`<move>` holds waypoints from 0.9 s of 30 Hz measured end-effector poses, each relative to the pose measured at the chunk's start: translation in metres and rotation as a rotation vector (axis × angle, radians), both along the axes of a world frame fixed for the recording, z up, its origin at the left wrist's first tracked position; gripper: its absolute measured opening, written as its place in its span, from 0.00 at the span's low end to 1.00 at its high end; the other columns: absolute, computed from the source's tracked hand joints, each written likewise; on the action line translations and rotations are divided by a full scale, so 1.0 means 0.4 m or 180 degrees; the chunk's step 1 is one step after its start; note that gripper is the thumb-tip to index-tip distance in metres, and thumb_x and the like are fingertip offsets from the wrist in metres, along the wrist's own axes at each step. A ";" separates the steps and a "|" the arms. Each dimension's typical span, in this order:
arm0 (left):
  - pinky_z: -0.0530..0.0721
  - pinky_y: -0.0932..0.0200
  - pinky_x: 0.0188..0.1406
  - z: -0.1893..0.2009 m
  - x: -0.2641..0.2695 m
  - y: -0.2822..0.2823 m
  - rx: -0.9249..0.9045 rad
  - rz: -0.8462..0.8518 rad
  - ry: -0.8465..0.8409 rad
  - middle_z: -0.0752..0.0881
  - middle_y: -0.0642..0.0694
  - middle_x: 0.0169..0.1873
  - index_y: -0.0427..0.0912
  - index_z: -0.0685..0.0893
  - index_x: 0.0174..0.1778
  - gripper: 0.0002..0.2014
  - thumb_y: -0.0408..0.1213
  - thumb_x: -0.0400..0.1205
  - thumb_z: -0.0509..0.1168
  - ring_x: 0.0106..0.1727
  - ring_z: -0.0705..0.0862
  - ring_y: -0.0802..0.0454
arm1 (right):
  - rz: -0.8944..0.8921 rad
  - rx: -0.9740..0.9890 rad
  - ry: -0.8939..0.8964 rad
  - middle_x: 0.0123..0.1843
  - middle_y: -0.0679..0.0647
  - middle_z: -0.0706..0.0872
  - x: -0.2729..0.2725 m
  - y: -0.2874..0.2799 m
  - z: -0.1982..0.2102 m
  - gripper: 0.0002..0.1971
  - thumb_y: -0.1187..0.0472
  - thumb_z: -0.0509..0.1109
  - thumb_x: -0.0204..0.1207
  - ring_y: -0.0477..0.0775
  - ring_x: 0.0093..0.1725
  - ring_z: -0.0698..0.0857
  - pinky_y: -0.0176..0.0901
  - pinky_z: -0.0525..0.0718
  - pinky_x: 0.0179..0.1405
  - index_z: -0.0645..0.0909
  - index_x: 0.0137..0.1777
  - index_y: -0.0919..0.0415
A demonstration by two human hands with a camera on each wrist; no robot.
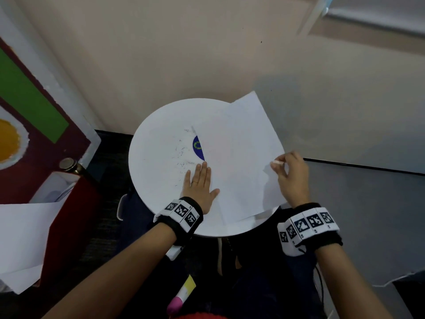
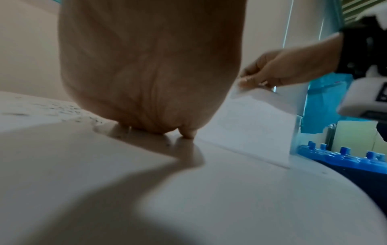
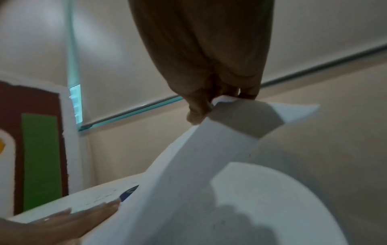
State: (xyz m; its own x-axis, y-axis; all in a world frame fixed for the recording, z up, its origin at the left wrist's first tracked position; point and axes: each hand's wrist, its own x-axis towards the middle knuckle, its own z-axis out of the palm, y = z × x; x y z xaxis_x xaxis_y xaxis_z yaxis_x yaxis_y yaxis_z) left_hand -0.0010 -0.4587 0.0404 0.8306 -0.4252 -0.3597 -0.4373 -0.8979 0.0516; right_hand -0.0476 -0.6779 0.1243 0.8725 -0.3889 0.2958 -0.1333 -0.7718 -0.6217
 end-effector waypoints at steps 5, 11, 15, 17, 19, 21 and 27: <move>0.32 0.45 0.79 -0.003 0.001 -0.009 -0.0002 0.0041 0.0055 0.29 0.40 0.82 0.35 0.32 0.82 0.34 0.54 0.89 0.35 0.83 0.31 0.46 | 0.0011 -0.0009 -0.0160 0.44 0.57 0.78 0.000 -0.005 0.039 0.03 0.71 0.71 0.75 0.52 0.42 0.77 0.22 0.68 0.37 0.82 0.42 0.72; 0.33 0.47 0.81 0.069 -0.020 -0.057 -0.0749 0.0105 -0.0224 0.25 0.40 0.78 0.34 0.28 0.78 0.33 0.52 0.85 0.29 0.82 0.29 0.42 | -0.0429 0.0792 -0.0019 0.47 0.55 0.80 -0.032 -0.011 -0.020 0.04 0.66 0.71 0.75 0.53 0.47 0.79 0.34 0.70 0.45 0.81 0.44 0.67; 0.34 0.50 0.81 0.077 -0.020 -0.155 -0.1345 -0.0532 0.0223 0.28 0.41 0.80 0.36 0.33 0.82 0.38 0.57 0.81 0.28 0.82 0.30 0.44 | -0.0566 0.1103 0.0186 0.48 0.56 0.81 -0.065 -0.006 -0.065 0.03 0.66 0.71 0.75 0.51 0.48 0.78 0.34 0.69 0.46 0.79 0.43 0.64; 0.33 0.51 0.80 0.055 -0.011 -0.194 -0.1479 -0.0563 0.0642 0.30 0.43 0.82 0.37 0.35 0.83 0.34 0.54 0.87 0.34 0.83 0.31 0.46 | -0.0621 0.1208 0.0265 0.47 0.56 0.82 -0.080 -0.001 -0.086 0.03 0.66 0.71 0.75 0.52 0.49 0.78 0.38 0.70 0.49 0.79 0.43 0.63; 0.34 0.51 0.80 0.025 0.001 -0.216 -0.1324 -0.0564 0.0791 0.32 0.45 0.83 0.39 0.36 0.84 0.30 0.50 0.90 0.39 0.83 0.32 0.47 | -0.0705 0.1204 0.0340 0.47 0.56 0.81 -0.093 0.002 -0.105 0.03 0.66 0.71 0.75 0.53 0.49 0.79 0.41 0.72 0.50 0.78 0.44 0.62; 0.34 0.51 0.80 0.005 0.026 -0.217 -0.0894 -0.0610 0.0570 0.32 0.45 0.83 0.39 0.36 0.84 0.30 0.48 0.90 0.37 0.84 0.33 0.47 | -0.0778 0.1192 0.0315 0.47 0.56 0.81 -0.101 0.002 -0.117 0.03 0.66 0.71 0.75 0.54 0.49 0.79 0.42 0.73 0.51 0.78 0.45 0.62; 0.38 0.47 0.81 0.050 0.175 -0.184 -0.0240 0.0846 0.0181 0.35 0.35 0.82 0.31 0.36 0.82 0.34 0.51 0.90 0.40 0.84 0.36 0.40 | -0.0733 0.1210 0.0251 0.47 0.57 0.81 -0.102 -0.004 -0.109 0.03 0.66 0.70 0.76 0.54 0.48 0.79 0.41 0.72 0.49 0.78 0.44 0.63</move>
State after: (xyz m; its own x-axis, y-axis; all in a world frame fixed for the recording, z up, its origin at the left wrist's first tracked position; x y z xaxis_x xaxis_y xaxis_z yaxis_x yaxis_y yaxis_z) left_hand 0.0691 -0.5324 0.0606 0.8959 -0.2224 -0.3847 -0.1815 -0.9733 0.1402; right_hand -0.0883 -0.6795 0.0808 0.7646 -0.6438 0.0303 -0.3333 -0.4351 -0.8364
